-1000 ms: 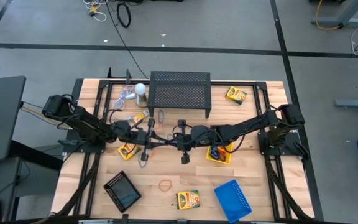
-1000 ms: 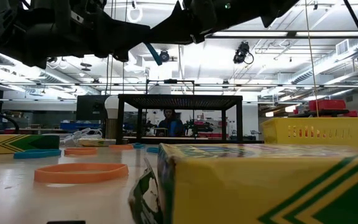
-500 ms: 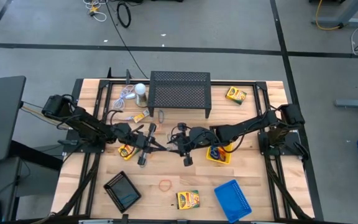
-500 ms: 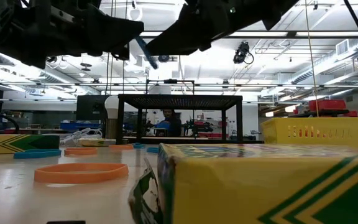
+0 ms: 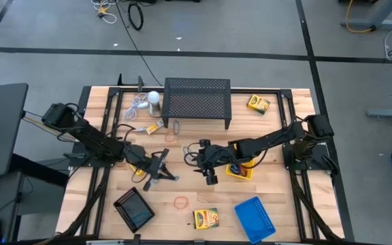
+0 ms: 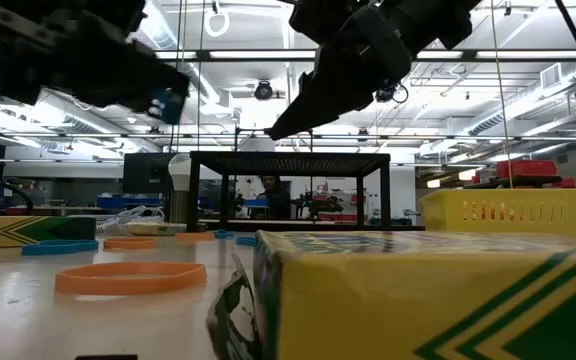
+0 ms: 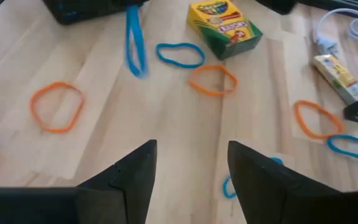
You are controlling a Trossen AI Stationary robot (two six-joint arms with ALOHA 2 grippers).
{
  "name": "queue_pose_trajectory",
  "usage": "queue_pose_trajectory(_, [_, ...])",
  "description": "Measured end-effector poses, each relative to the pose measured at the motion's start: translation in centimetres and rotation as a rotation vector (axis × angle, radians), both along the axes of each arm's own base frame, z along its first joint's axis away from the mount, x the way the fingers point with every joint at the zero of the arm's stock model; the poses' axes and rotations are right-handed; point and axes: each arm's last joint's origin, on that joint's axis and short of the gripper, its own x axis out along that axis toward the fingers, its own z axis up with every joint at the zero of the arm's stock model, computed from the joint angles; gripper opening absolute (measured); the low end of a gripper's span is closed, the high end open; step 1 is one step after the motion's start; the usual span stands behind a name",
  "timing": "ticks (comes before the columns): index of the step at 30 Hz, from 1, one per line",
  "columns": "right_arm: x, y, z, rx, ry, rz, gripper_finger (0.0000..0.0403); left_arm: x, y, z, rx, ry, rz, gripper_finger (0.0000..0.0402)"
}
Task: Pick & Place Office Desk Supplies
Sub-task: Put the blue rubber band into the black basket
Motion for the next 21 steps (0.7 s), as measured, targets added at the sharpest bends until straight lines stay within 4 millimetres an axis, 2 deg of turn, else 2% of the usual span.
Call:
queue_pose_trajectory(6, [-0.2, 0.8, 0.0, 0.002, 0.006, 0.026, 0.0193, -2.5, -2.2, 0.6, -0.058, 0.186, -0.052, 0.0005])
queue_pose_trajectory(15, [-0.1, 0.3, 0.0, -0.001, 0.005, 0.025, 0.0192, -4.7, -6.0, 3.5, -0.015, 0.463, -0.057, 0.0005])
queue_pose_trajectory(21, [0.0, -0.3, -0.1, -0.003, 0.012, 0.009, 0.0192, -6.2, -6.9, 2.6, -0.012, 0.673, 0.026, 0.0005])
